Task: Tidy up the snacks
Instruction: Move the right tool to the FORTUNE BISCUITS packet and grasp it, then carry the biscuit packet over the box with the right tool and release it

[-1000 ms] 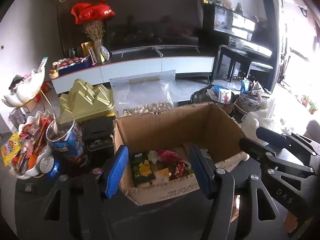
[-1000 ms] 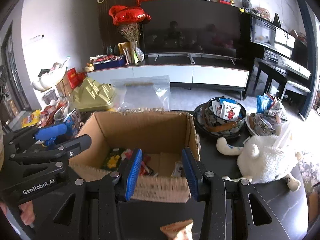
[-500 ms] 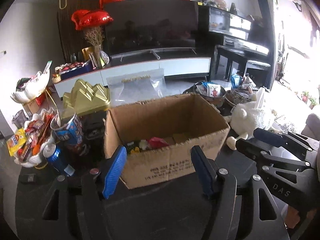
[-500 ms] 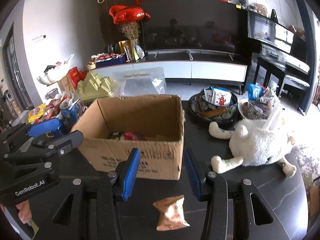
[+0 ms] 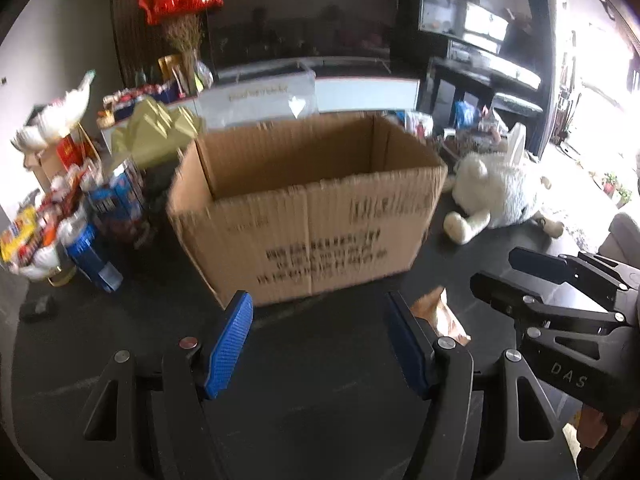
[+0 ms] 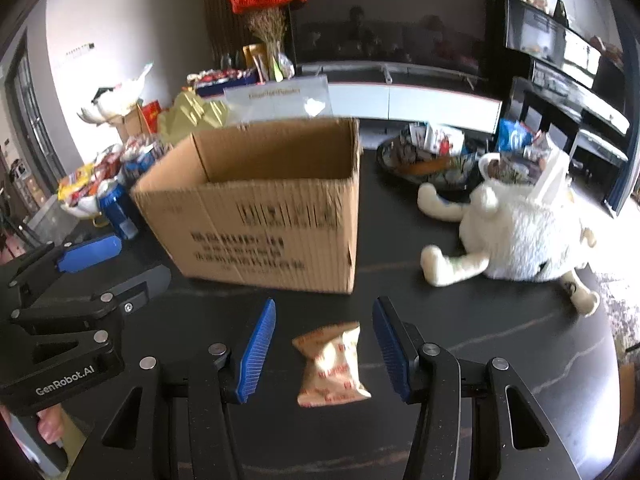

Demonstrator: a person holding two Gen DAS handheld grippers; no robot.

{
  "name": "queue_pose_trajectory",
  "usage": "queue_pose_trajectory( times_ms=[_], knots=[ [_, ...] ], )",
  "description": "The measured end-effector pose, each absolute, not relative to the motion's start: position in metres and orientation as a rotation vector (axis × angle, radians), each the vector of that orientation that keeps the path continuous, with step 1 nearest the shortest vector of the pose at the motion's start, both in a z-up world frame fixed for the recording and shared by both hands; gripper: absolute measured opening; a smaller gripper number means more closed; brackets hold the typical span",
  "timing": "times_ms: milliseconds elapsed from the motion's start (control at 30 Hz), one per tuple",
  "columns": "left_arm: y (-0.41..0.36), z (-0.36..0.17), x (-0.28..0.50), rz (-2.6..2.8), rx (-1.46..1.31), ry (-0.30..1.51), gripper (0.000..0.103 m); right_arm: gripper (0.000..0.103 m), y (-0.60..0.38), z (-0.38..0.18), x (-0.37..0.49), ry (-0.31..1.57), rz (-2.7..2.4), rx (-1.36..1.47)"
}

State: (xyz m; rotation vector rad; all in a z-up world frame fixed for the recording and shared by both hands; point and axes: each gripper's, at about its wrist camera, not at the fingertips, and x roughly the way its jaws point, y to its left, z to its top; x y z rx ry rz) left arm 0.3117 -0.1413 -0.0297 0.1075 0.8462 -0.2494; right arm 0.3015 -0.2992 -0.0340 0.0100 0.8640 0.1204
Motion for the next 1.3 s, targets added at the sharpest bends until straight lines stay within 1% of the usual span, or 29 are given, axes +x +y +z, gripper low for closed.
queue_pose_trajectory(
  times_ms=[333,433,633,833,933,1300],
  knots=[
    [-0.147,-0.074,0.311,-0.256,0.097,0.966,0.066,0.052,-0.303,-0.080,0.307,1.011,0.161,0.041],
    [-0.147,-0.088,0.312,-0.260,0.081,0.998,0.068,0.052,-0.304,-0.093,0.311,1.054,0.173,0.054],
    [-0.148,-0.106,0.315,-0.250,0.073,1.038,0.068,0.052,-0.304,-0.114,0.317,1.113,0.182,0.061],
    [-0.148,-0.118,0.322,-0.239,0.069,1.070,0.068,0.052,-0.298,-0.124,0.326,1.138,0.183,0.028],
    [-0.147,-0.125,0.326,-0.234,0.064,1.089,0.068,0.055,-0.296,-0.126,0.332,1.146,0.182,0.013],
    [-0.140,-0.136,0.330,-0.227,0.044,1.114,0.068,0.054,-0.289,-0.139,0.341,1.169,0.188,-0.022]
  ],
)
